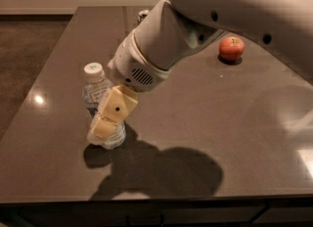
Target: Knock blue plastic bottle over
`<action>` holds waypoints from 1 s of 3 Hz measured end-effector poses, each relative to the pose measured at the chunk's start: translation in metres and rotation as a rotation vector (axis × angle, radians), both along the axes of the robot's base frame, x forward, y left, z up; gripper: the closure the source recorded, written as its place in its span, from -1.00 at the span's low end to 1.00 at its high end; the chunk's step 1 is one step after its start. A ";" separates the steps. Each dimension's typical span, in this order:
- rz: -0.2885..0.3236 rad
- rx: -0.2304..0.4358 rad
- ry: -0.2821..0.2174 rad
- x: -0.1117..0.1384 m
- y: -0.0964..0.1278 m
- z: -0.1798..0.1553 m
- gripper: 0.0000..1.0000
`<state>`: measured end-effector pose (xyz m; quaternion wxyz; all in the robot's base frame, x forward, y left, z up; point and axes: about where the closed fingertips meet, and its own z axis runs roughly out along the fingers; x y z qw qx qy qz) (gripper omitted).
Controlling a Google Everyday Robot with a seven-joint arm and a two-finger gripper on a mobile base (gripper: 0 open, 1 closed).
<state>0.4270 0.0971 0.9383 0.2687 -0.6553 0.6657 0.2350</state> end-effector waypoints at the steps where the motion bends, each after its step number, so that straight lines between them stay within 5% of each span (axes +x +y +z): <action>1: 0.027 0.027 0.022 -0.002 0.011 0.000 -0.66; 3: 0.028 0.024 0.003 0.001 0.011 0.009 0.42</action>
Offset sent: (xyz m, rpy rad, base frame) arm 0.0015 0.0190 0.0018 0.0577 0.0402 0.0505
